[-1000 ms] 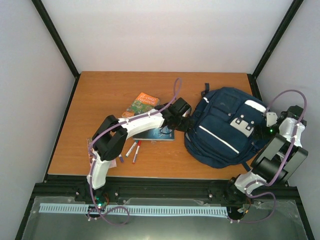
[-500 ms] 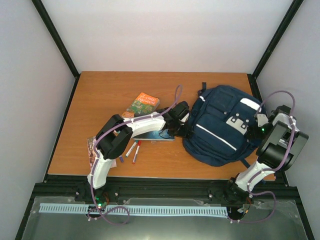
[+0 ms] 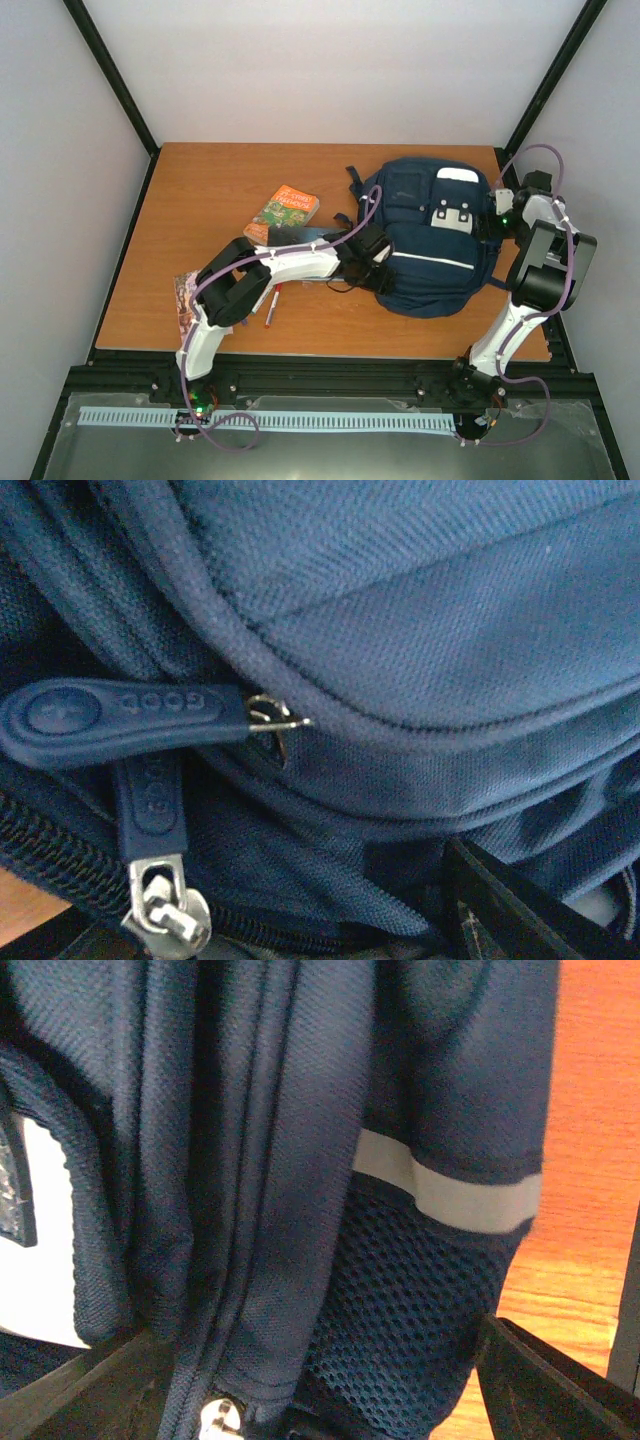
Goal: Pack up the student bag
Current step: Adjust the student bag at the center of the board, then pick up the book from the center of the board.
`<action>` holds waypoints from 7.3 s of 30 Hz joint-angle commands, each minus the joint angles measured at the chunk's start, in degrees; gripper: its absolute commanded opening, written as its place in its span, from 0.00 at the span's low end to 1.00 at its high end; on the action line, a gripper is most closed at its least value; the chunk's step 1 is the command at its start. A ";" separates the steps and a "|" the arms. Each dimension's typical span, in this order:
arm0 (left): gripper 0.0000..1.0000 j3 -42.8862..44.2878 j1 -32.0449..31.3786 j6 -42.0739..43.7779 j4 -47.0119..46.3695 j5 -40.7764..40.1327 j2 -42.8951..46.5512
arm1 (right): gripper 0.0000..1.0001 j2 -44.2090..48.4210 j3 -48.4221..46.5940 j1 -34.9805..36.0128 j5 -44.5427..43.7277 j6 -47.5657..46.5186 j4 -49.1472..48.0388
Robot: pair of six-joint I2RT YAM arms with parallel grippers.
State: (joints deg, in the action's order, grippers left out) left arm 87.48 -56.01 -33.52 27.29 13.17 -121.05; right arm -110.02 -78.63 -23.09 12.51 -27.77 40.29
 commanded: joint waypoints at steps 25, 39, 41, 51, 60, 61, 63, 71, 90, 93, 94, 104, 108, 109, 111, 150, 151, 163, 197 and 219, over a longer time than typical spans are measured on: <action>1.00 -27.91 24.95 2.30 6.50 -6.99 45.86 | 0.85 27.34 13.37 37.22 19.99 4.05 8.64; 0.94 -41.93 43.09 -1.86 -12.67 10.81 42.15 | 0.81 11.72 15.69 47.44 20.63 6.37 -2.79; 0.91 -41.56 43.17 -1.52 -14.09 12.00 40.01 | 0.81 11.03 16.12 47.43 20.14 6.82 -3.62; 0.87 -40.42 43.18 0.12 -19.10 13.86 31.76 | 0.80 6.55 16.65 47.43 18.40 5.79 -3.73; 0.80 -37.83 43.18 -1.16 -24.63 21.39 23.31 | 0.80 4.24 16.43 47.43 17.41 5.45 -3.47; 0.79 -37.78 43.18 -1.19 -25.03 22.22 22.95 | 0.80 4.04 16.37 47.44 17.38 5.53 -3.41; 0.76 -37.60 43.18 -1.20 -25.79 24.47 22.15 | 0.80 3.31 16.11 47.39 17.24 5.62 -3.34; 0.55 -40.18 43.01 -3.21 -28.85 30.03 25.29 | 0.80 1.67 15.71 47.43 16.08 6.28 -3.29; 0.34 -38.76 40.01 -7.33 -22.63 34.16 31.76 | 0.80 1.85 15.70 47.43 16.44 6.45 -2.90; 0.30 -38.42 39.71 -7.85 -21.19 34.06 32.59 | 0.80 1.91 15.69 47.44 16.47 6.41 -2.93; 0.27 -37.99 39.64 -7.90 -19.83 34.03 32.66 | 0.80 1.91 15.70 47.44 16.41 6.47 -2.89; 0.01 -23.80 39.57 -1.83 2.16 28.26 38.96 | 0.81 12.78 16.11 47.37 18.29 6.68 -3.43; 0.01 -15.68 39.65 -0.46 9.41 25.76 40.12 | 0.83 20.40 12.82 46.29 20.45 6.98 0.34; 0.01 -14.35 39.59 -0.72 9.93 25.65 40.26 | 0.84 22.03 12.12 46.08 20.23 6.61 1.21; 0.01 -12.33 39.63 -1.78 9.63 25.74 40.42 | 0.87 25.87 11.50 45.95 17.42 5.88 1.52; 0.01 -31.73 26.18 -34.51 -56.66 -4.11 52.10 | 1.00 20.46 -2.68 41.46 43.03 62.68 -25.23; 0.01 -31.64 25.34 -34.40 -56.90 -4.30 51.73 | 1.00 20.00 -3.40 41.46 42.63 62.84 -25.39; 0.01 -36.20 20.60 -37.82 -60.08 -10.62 50.43 | 0.95 24.84 0.42 41.37 36.11 70.40 -41.69; 0.18 -36.21 17.16 -43.96 -64.14 -5.27 43.10 | 0.20 20.37 1.71 38.84 35.56 82.79 -52.94; 0.95 -28.62 17.24 -13.01 -7.86 -7.67 50.29 | 0.03 28.20 4.06 28.05 39.44 36.49 -20.26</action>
State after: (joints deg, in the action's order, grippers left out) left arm 54.06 -38.44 -62.15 -2.26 7.70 -71.90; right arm -87.96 -74.04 5.39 46.59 33.67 8.12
